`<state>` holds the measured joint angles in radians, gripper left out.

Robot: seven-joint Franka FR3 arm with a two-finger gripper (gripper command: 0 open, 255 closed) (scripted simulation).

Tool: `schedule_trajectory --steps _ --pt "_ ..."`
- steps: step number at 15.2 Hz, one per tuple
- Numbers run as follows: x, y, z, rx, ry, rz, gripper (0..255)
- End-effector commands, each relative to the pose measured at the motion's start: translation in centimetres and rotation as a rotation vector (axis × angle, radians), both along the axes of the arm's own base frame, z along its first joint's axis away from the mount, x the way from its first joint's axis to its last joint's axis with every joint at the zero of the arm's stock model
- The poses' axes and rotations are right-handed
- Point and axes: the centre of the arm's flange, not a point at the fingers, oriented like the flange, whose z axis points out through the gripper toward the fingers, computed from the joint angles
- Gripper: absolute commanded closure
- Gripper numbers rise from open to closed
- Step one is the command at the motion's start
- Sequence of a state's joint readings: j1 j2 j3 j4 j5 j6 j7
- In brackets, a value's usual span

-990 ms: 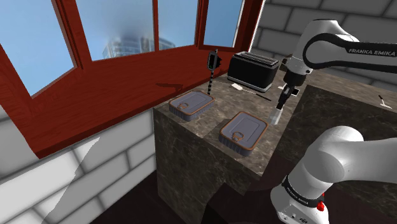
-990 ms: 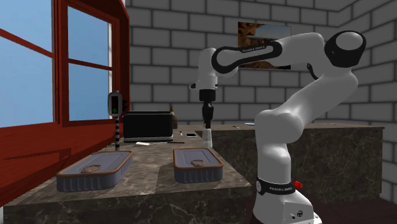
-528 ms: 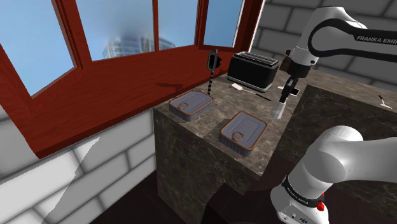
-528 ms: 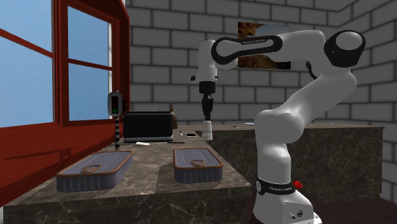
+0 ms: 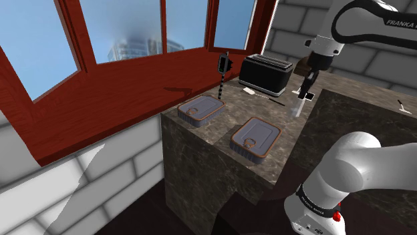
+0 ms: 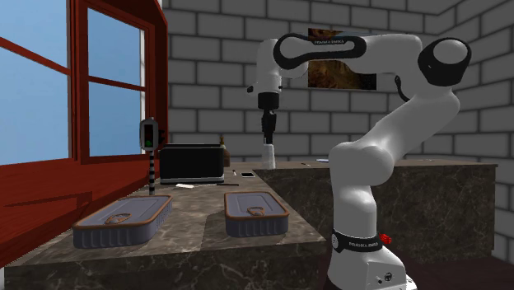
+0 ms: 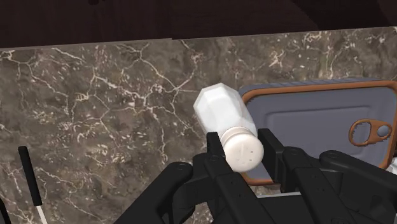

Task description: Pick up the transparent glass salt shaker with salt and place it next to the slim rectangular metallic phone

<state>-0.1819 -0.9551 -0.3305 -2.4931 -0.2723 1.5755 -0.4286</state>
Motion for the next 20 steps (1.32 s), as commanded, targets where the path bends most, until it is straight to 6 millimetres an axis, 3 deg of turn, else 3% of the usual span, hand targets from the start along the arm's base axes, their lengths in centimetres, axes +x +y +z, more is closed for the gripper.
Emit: schedule_trajectory --steps 1,11,20 --pt "0.0 0.1 1.1 0.000 0.000 0.000 255" --pt "0.0 0.1 5.9 0.000 0.000 0.000 255" --pt "0.7 -11.8 5.9 0.000 0.000 0.000 255"
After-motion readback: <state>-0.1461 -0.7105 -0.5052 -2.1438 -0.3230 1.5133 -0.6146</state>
